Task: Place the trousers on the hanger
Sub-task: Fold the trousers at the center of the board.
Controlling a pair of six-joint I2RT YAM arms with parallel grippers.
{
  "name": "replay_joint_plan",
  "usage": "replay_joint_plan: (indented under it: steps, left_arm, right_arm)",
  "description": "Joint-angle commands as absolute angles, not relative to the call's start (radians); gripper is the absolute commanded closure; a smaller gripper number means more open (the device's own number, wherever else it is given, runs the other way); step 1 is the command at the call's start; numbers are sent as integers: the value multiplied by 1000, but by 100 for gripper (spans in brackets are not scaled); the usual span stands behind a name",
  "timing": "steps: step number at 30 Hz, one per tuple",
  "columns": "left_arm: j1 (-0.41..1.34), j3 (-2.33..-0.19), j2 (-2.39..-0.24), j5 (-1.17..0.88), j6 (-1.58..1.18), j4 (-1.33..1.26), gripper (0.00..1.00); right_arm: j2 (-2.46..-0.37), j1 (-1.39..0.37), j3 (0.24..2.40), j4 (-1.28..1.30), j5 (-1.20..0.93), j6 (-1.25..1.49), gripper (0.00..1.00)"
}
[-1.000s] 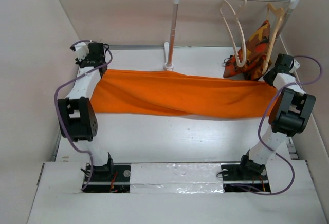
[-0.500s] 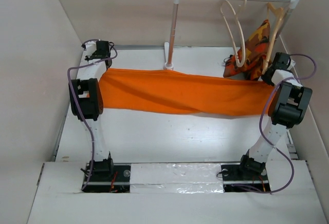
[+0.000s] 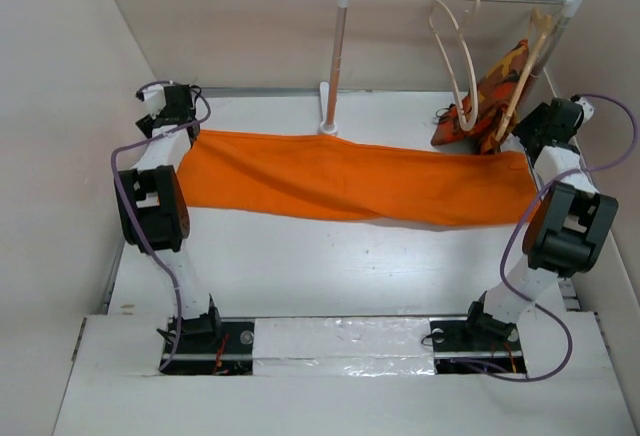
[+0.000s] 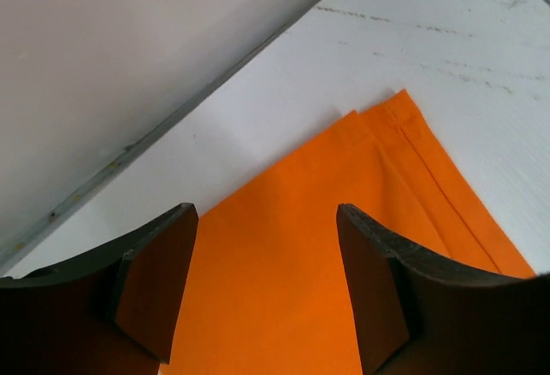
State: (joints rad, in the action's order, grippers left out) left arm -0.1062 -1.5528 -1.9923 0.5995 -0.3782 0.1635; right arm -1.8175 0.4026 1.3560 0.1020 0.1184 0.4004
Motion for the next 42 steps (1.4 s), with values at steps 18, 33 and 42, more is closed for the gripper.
replay_joint_plan:
  steps: [18,33,42]
  left_arm:
    - [-155,-957,-1552,204,-713,196,35]
    - [-189,-1034,-1784,206,-792,147,46]
    - [-189,-1109,-1856,178,-709,117,89]
  right_arm:
    - [-1404,123,637,-515,-166,552,100]
    - [-1355,-168,594,-566,-187,509,93]
    - [-1290,-349,557,-555,-166,466,92]
